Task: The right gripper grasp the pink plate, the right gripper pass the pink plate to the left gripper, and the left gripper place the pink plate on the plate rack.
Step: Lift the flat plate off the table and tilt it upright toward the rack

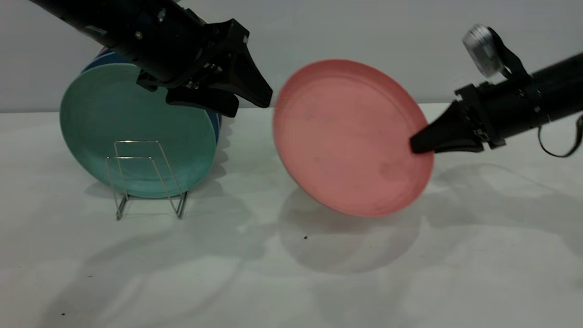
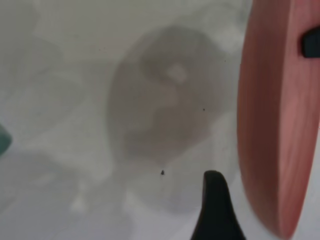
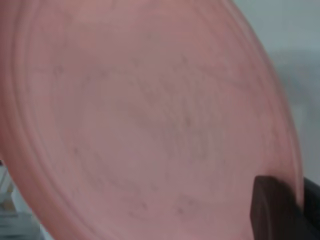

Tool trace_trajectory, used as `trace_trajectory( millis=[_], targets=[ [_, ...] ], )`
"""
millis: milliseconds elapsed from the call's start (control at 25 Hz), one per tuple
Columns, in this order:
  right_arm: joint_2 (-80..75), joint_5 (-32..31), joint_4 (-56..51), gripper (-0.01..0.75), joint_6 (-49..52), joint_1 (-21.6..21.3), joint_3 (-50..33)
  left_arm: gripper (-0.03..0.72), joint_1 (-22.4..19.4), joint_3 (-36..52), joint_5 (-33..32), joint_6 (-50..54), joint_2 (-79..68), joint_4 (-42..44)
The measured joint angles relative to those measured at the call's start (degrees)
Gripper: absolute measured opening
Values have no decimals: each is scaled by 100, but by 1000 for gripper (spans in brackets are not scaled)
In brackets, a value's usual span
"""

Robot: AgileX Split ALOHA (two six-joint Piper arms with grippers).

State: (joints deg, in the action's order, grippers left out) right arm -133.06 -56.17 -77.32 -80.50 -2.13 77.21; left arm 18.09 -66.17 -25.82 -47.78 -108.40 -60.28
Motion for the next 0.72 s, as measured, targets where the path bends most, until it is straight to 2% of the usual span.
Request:
trace_trajectory(
  millis=[200,320,440,560,680,720],
  targets=[
    [47,-131,-101,19,-42,289,0,544,163,0,195,-48,0,-20],
    [47,-321,-284,19,-55,296,0,506,171,0,290,-52,0,-14],
    [54,-465,-330,19,-60,312,0,404,171,0,333,-52,0,-44],
    [54,-520,-354,19,-60,394,0,247,171,0,333,-52,0,-38],
    [54,-502,-387,26,-60,497,0,118,157,0,429,-122,0,-34],
    [54,-502,-399,36,-60,508,0,96,150,0,480,-193,0,7]
  ],
)
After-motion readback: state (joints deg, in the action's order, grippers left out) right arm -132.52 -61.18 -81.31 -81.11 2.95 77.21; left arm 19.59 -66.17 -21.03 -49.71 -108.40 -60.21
